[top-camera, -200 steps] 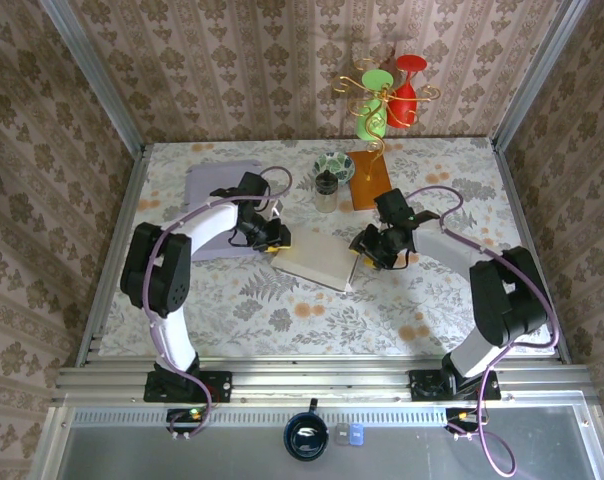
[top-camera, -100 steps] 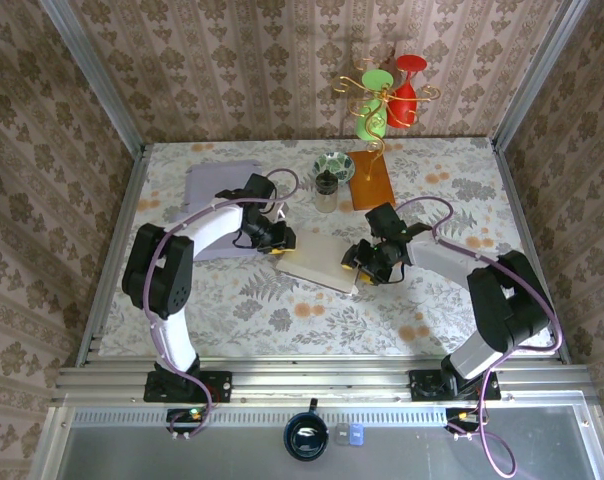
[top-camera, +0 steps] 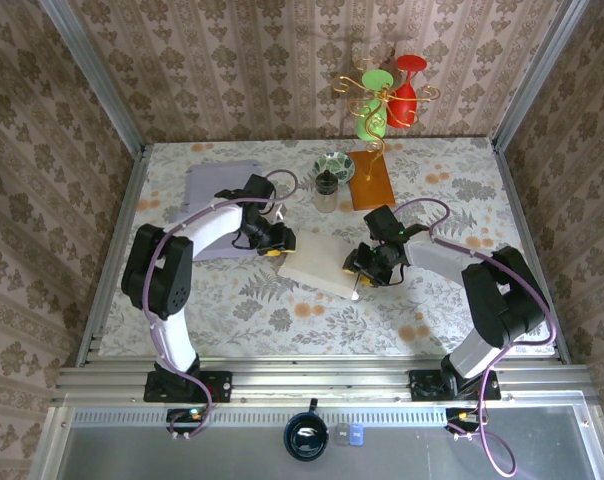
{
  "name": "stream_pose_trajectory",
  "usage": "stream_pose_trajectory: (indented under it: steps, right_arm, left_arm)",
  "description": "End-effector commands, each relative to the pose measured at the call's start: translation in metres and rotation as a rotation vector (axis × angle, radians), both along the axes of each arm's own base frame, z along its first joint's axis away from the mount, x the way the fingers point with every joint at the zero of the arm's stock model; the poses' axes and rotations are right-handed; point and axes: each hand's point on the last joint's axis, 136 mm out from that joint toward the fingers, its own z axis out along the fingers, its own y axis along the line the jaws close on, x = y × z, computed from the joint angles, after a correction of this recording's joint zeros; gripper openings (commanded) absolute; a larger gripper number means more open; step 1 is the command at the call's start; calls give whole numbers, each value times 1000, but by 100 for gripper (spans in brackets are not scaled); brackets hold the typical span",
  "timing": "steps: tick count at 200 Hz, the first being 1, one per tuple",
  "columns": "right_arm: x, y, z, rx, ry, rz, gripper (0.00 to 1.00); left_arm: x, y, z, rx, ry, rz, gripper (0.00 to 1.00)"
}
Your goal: Fold the paper box
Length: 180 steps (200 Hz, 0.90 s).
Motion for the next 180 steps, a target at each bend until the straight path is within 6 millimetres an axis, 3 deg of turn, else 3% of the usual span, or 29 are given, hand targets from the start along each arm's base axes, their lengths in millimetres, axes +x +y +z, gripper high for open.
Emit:
stream_pose_trajectory:
  steps: [1,56,180]
  right_arm:
    - [-12,-12,-16,-71,45,13,46]
    - [-14,-13,-18,-80,50,20,43]
    - [-15,-16,-19,-86,56,20,41]
  left_arm:
    - [4,6,23,-20,-53,10,47]
    - [3,7,10,-106,-3,32,48]
    - [-16,5,-35,-93,65,14,39]
